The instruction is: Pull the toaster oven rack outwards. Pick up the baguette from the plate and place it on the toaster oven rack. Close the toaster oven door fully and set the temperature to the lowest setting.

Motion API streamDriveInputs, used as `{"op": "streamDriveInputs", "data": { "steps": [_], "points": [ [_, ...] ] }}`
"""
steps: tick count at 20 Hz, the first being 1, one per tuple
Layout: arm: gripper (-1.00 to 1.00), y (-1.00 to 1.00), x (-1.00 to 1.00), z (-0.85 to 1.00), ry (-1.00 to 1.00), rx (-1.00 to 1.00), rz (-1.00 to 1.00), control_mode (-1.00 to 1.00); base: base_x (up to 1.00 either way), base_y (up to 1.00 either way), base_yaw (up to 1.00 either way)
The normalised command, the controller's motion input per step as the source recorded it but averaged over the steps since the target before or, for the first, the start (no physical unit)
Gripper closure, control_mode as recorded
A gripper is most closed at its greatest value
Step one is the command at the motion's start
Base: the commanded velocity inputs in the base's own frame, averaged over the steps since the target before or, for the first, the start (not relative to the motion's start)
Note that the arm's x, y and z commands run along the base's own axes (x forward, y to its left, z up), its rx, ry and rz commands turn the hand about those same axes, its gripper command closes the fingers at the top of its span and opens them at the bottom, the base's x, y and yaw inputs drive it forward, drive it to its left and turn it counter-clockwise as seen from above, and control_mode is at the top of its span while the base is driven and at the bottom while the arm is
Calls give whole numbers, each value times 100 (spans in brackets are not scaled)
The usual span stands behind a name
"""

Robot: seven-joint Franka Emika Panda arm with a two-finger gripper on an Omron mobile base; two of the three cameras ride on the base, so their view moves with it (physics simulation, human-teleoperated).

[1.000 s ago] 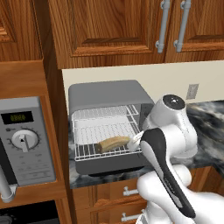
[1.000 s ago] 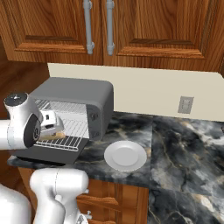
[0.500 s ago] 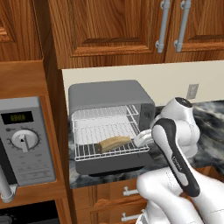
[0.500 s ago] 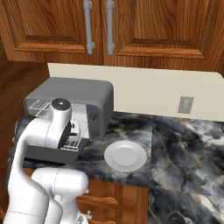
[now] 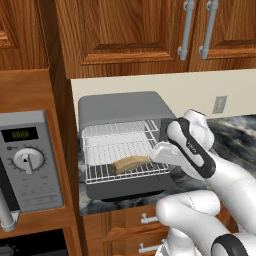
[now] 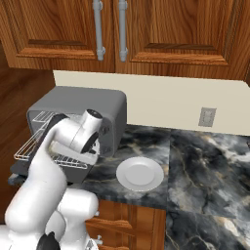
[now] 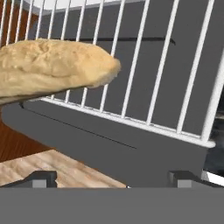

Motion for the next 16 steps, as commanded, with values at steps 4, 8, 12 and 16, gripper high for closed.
{"op": "streamDriveInputs", "data": {
  "steps": [4,8,12,16],
  "points": [
    [-100,5,48,-53,13,0,-18,-100,0,0,0],
    [-100,0,-2,-15,2,0,-26,-100,0,0,0],
    [-100,0,-21,0,-4,-1,-28,-100,0,0,0],
    [-100,1,0,0,-9,-9,-30,-100,0,0,0]
  ]
}}
